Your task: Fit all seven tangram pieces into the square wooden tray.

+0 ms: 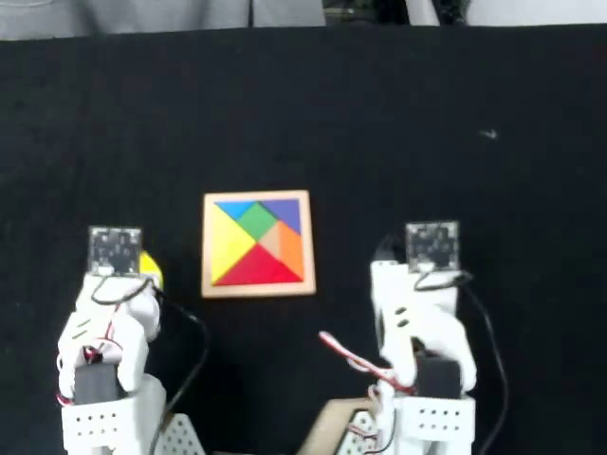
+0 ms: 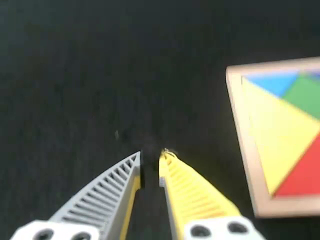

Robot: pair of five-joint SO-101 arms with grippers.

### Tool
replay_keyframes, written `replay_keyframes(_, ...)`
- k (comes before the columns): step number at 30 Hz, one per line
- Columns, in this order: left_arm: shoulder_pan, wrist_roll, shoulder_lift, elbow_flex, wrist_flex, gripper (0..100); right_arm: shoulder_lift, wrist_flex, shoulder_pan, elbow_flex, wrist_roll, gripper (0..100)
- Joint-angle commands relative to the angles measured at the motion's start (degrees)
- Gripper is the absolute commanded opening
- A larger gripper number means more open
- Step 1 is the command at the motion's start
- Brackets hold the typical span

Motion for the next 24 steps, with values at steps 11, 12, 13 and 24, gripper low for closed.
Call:
replay_keyframes(11, -0.3, -1.3, -0.4, 1.1, 18.2, 7, -5.1, 27.2, 2.3, 0.0, 0.1, 1.2)
replay_keyframes(12, -0.3, -1.3, -0.4, 1.1, 18.2, 7, -5.1, 27.2, 2.3, 0.0, 0.0, 1.2)
replay_keyframes(13, -0.3, -1.4, -0.4, 1.1, 18.2, 8, -5.1, 27.1, 2.4, 0.0, 0.0, 1.1)
replay_keyframes(24, -0.1, -1.4, -0.4, 1.1, 18.2, 7, -5.1, 27.1, 2.7, 0.0, 0.2, 1.1)
